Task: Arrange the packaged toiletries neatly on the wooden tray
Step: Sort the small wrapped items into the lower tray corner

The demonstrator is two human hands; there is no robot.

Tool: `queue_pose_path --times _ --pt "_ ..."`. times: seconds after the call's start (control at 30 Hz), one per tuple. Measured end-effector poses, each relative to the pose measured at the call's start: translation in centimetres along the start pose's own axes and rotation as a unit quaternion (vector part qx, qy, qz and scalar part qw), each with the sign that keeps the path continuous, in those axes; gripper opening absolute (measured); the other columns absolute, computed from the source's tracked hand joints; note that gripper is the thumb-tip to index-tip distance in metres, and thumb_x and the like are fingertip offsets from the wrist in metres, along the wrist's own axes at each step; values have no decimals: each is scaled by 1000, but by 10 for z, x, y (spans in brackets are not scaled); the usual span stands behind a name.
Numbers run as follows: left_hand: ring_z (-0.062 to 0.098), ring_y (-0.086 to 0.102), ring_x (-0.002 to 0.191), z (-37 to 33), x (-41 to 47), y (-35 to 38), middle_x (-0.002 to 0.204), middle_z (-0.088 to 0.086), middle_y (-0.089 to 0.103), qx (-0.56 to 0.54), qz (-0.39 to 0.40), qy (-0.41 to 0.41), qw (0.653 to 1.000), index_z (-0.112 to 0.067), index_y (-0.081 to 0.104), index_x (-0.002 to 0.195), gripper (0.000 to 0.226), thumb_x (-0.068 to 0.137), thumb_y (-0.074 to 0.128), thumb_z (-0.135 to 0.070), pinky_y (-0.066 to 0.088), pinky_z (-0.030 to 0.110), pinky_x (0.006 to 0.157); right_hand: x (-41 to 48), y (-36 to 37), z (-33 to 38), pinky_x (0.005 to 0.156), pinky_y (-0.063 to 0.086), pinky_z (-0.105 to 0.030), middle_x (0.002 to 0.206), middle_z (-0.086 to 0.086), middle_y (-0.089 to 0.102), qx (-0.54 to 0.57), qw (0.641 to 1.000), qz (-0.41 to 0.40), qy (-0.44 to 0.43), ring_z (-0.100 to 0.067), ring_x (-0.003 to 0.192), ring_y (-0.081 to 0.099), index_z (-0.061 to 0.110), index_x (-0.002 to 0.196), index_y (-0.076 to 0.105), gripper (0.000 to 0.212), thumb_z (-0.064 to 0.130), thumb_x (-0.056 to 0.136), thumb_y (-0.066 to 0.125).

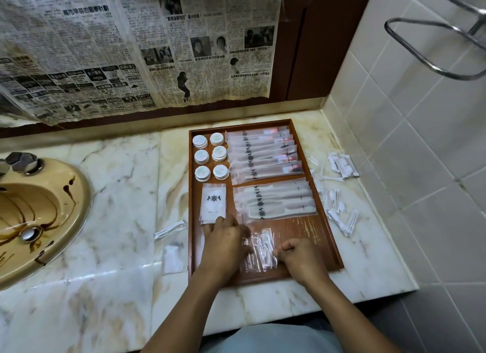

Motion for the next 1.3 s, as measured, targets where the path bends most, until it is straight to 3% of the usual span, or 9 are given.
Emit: queue_pose_path --times 0.17,0.4,0.73,0.97,1.3 --pt "17 46 119 5 -9 6 120 -8 53 13 -10 8 1000 -36 66 125 46 82 74 -51 32 40 99 1 2 3 47 40 -8 70 13 72 -40 999 -5 2 2 61 65 20 70 78 20 16 89 73" --pt "16 43 122 0 -12 9 122 -8 51 20 -10 13 1000 -35 64 125 52 80 71 -60 27 39 93 3 5 1 68 55 -23 71 9 72 -86 996 -16 -12 -3 67 67 18 66 75 18 21 84 78" --pt "18 43 124 -5 -12 14 127 -6 50 37 -11 12 999 -35 59 130 52 84 68 -60 27 40 92 7 15 5 63 47 -26 74 7 67 -156 984 -66 -59 -12 70 63 24 67 60 31 41 79 82" --pt "19 44 123 -4 -15 13 126 -5 52 38 -18 9 999 -35 60 131 50 86 68 -57 28 40 93 8 18 4 70 56 -29 81 7 74 -153 983 -69 -76 -13 75 68 19 75 73 13 28 84 78" --pt "17 46 122 6 -17 6 123 -8 52 25 -26 -5 999 -34 63 125 49 81 72 -55 31 41 97 8 16 1 66 53 -25 80 7 73 -143 984 -77 -76 -11 72 66 22 71 70 17 18 87 70"
Point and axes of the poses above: each hand's wrist, its own x-axis towards the middle knuckle, its own y-axis out of the palm, z = x × y, the point moved 3 cm from there along x, towards the middle knuckle
